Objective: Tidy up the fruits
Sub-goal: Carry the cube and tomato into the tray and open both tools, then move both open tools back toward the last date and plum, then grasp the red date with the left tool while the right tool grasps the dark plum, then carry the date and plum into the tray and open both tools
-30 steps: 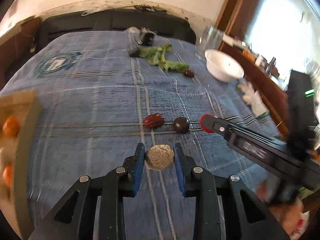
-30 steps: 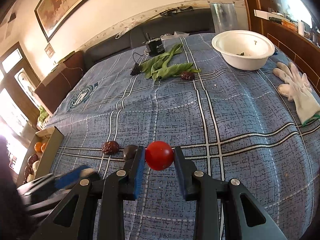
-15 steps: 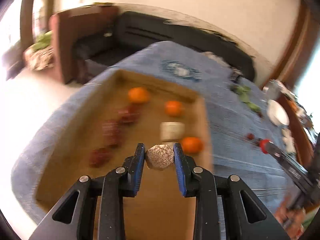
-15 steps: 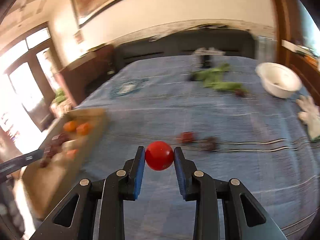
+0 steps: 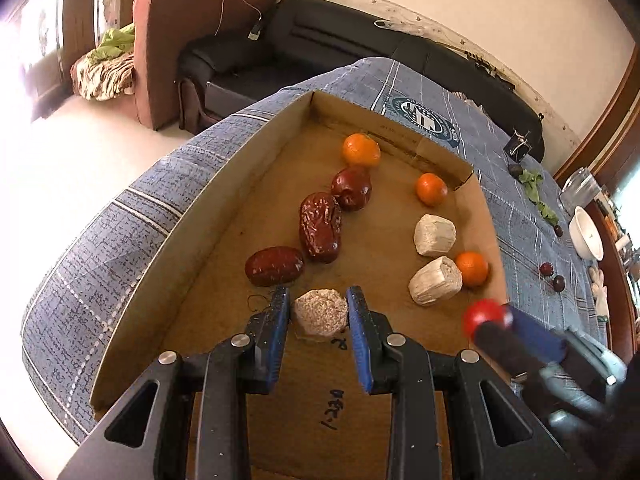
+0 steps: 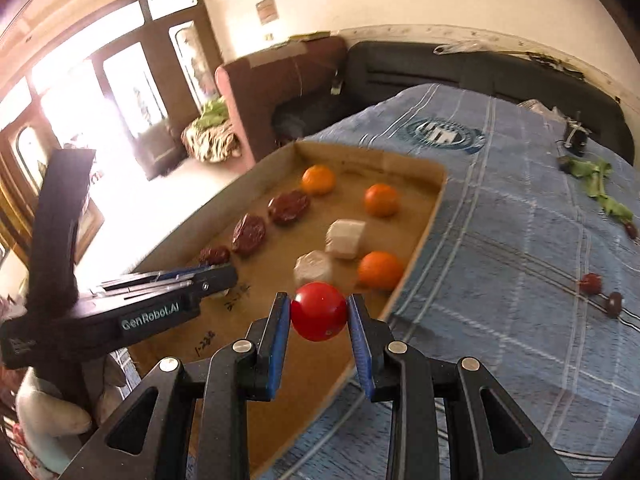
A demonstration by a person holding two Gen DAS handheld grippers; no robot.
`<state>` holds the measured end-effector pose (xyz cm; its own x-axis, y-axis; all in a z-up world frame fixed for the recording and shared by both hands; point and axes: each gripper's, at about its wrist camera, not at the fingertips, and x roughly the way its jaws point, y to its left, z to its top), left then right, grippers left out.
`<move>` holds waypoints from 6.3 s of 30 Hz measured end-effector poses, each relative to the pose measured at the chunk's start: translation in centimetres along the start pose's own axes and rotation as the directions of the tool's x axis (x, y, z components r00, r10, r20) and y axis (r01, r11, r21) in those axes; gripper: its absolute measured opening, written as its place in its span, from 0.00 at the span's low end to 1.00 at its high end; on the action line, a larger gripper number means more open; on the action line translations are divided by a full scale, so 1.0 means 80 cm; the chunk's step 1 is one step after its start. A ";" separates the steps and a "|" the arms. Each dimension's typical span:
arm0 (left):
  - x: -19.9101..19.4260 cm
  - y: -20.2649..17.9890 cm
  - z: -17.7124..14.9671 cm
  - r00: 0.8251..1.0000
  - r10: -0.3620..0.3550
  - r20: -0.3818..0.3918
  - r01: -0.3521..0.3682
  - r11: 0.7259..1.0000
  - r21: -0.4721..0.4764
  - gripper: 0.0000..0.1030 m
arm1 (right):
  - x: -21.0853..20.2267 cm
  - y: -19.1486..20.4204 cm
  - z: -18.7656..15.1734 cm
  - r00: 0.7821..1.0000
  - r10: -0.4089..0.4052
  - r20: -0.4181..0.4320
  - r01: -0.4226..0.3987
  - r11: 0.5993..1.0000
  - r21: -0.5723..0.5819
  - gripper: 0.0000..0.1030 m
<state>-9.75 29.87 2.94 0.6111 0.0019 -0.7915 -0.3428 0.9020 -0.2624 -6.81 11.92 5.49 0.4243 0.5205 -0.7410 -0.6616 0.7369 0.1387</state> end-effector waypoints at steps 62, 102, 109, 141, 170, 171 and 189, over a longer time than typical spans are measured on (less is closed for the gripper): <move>-0.089 -0.186 -0.058 0.990 -0.047 0.136 -0.007 0.928 0.372 0.76 | -0.162 -0.199 -0.100 0.960 -0.269 0.085 0.218 0.899 0.380 0.62; 0.102 -0.369 -0.021 0.992 -0.103 -0.072 0.125 0.879 0.461 0.76 | -0.092 -0.364 -0.060 0.932 -0.361 -0.038 0.332 0.803 0.495 0.24; 0.149 -0.385 -0.008 0.980 -0.165 -0.115 0.200 0.867 0.457 0.58 | -0.090 -0.367 -0.057 0.933 -0.357 -0.045 0.334 0.813 0.478 0.24; 0.152 -0.390 -0.010 0.944 -0.294 -0.153 0.331 0.813 0.479 0.21 | -0.090 -0.360 -0.059 0.935 -0.355 -0.027 0.321 0.809 0.493 0.24; -0.029 -0.047 -0.006 0.999 -0.018 0.027 0.016 0.995 0.097 0.21 | -0.078 -0.042 0.005 0.995 0.034 0.094 -0.042 0.995 0.086 0.26; -0.027 -0.040 -0.008 1.000 -0.008 0.021 0.006 0.996 0.087 0.21 | -0.066 -0.030 0.003 0.996 0.048 0.076 -0.054 0.995 0.080 0.26; -0.074 -0.022 -0.015 0.990 0.042 0.137 -0.047 0.998 0.031 0.58 | -0.031 0.012 -0.019 0.998 0.014 0.067 -0.017 0.999 0.050 0.48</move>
<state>-13.64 27.78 7.41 0.6885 0.0990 -0.7184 -0.3483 0.9140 -0.2079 -9.42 10.70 6.49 0.4556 0.5585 -0.6932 -0.6372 0.7484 0.1841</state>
